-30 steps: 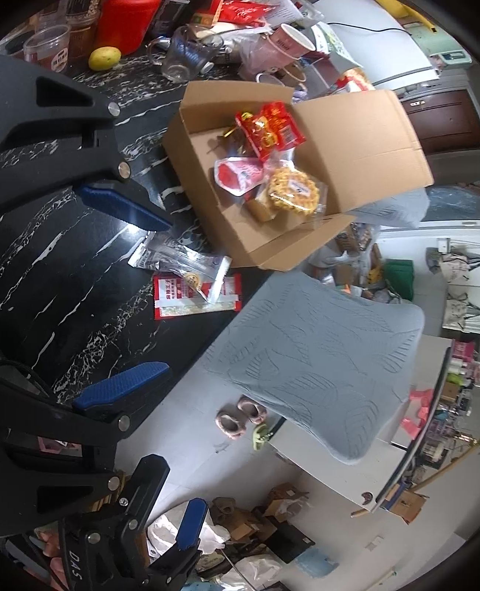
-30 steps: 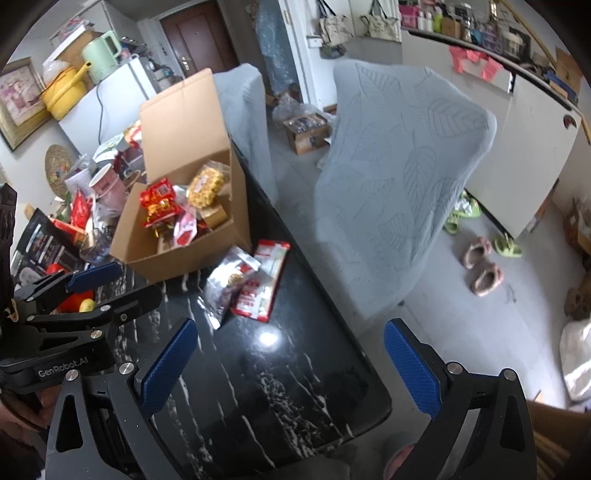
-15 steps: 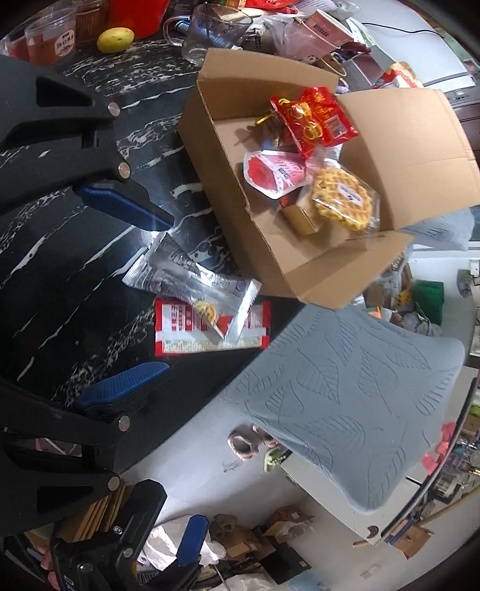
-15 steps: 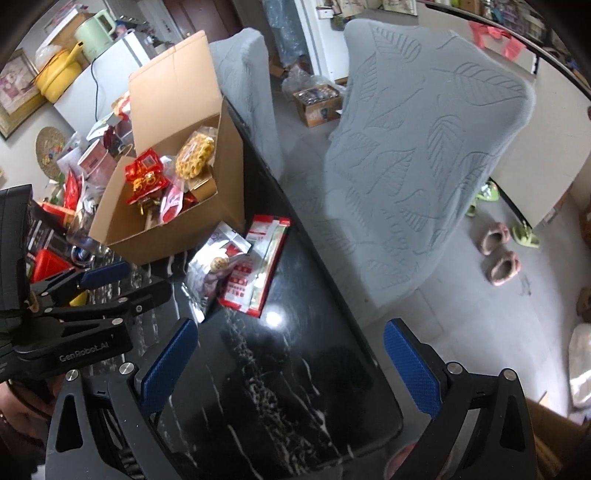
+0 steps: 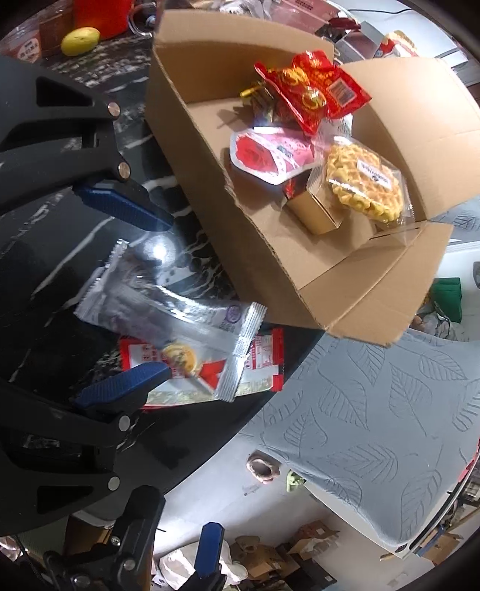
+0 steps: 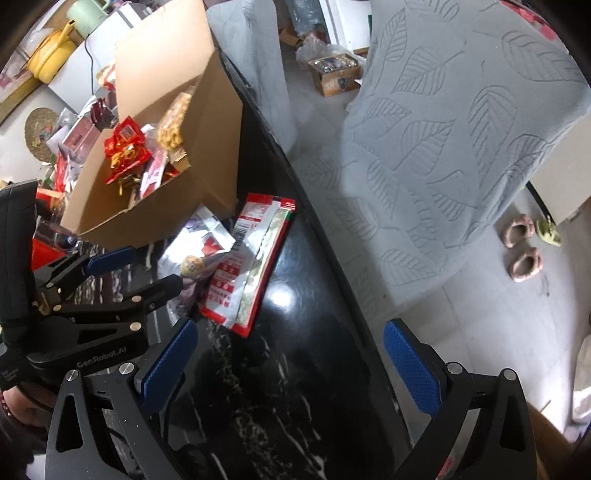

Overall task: Organize snacks
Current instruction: 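Grasp the silver packet with the left gripper while the right grasps the red-white stick packet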

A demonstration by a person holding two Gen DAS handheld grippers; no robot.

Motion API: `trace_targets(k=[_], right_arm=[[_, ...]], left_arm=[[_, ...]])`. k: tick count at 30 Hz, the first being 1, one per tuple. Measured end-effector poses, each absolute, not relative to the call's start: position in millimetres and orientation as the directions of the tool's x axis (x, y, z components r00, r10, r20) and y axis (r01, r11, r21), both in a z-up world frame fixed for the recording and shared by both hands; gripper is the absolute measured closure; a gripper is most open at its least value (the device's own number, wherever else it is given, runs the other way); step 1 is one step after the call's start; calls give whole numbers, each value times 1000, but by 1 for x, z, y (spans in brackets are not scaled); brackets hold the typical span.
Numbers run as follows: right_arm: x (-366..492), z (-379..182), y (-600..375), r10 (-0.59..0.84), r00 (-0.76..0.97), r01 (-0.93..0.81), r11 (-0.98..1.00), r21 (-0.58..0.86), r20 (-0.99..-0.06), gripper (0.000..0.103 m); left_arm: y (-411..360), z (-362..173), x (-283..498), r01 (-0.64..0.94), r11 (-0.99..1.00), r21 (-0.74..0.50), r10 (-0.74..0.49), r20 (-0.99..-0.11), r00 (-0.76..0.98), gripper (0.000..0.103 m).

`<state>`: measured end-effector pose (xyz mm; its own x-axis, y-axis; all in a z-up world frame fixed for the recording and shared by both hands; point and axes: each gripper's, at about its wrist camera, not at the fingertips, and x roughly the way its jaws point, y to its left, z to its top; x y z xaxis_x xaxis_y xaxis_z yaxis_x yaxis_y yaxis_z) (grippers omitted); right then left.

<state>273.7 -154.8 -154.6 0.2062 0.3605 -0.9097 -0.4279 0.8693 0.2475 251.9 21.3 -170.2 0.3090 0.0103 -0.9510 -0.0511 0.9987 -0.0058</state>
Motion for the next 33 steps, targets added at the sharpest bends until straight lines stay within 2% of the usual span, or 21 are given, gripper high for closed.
trace_targets(k=[6,8,9,11,12,13,17,26,33], right_arm=[[288,-169,-149,365,181,-411,872,267,-913,1],[292,-173,-145,368,172,-414,869,272,-914,1],[293,-175,-142,369,167,-416,867,274,-914,1],[297,-179,-136,371,160,-423,863,276,-915,1],[299,-180,-133,372,158,-427,861,276,-915,1],[301,-183,-128,371,155,-434,858,274,-916,1],[305,-190,-113,357,147,-453,853,258,-922,1],[313,-208,-83,332,151,-464,855,230,-931,0],[316,-215,-63,238,232,-518,851,87,-943,0]], left_arm=[[25,-186,263,-21,998,-64,-56,-957,286,30],[28,-186,261,-22,995,-93,-82,-951,298,40],[30,-188,260,-27,993,-118,-105,-951,290,50],[32,-190,255,-46,992,-114,-96,-955,280,55],[33,-192,253,-54,992,-115,-96,-957,273,66],[37,-194,250,-76,991,-106,-83,-962,259,70],[58,-198,240,-166,977,-135,-93,-967,238,70],[78,-197,229,-165,977,-136,-96,-968,231,70],[68,-205,236,-150,982,-119,-82,-970,228,69]])
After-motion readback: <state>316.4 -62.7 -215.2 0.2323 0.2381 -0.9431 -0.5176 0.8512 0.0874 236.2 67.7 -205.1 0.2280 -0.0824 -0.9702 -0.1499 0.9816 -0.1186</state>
